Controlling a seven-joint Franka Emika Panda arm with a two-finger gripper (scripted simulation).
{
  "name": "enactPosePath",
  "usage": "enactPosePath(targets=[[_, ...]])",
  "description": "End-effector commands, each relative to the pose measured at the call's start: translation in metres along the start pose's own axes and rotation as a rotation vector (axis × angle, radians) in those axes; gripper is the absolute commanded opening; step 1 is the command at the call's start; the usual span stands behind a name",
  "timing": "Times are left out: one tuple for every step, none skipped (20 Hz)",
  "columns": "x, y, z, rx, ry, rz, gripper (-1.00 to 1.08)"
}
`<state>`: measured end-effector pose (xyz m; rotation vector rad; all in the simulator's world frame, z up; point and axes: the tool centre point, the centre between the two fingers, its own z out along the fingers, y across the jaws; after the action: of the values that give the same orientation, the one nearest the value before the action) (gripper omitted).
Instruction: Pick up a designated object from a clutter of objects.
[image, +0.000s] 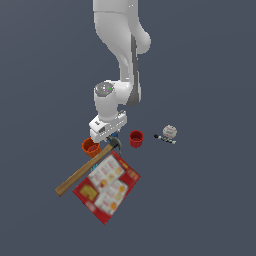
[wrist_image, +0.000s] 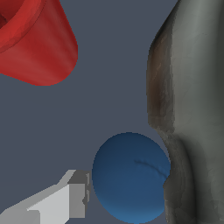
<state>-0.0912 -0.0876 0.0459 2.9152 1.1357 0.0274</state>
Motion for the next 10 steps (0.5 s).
enactPosePath(targets=[[0.001, 0.0, -0.005, -0.003, 0.002, -0.001, -1.0], [0.001, 0.0, -0.008, -0.003, 0.002, -0.001, -1.0], [0.001, -0.001, -0.011, -0.003, 0.001, -0.001, -1.0], [0.0, -0.001, -0.014, -0.003, 0.001, -0.001, -1.0], [0.0, -0.002, -0.018, -0.002, 0.001, -0.001, -1.0], [0.0, -0.003, -0.021, -0.002, 0.001, -0.001, -1.0], [0.0, -0.004, -0.026, -0.002, 0.001, -0.001, -1.0], [0.0, -0.005, -0.031, -0.002, 0.0, -0.001, -1.0], [0.0, -0.006, -0.036, -0.001, 0.0, -0.001, -1.0], [-0.001, -0.007, -0.042, -0.001, 0.0, -0.001, -1.0]])
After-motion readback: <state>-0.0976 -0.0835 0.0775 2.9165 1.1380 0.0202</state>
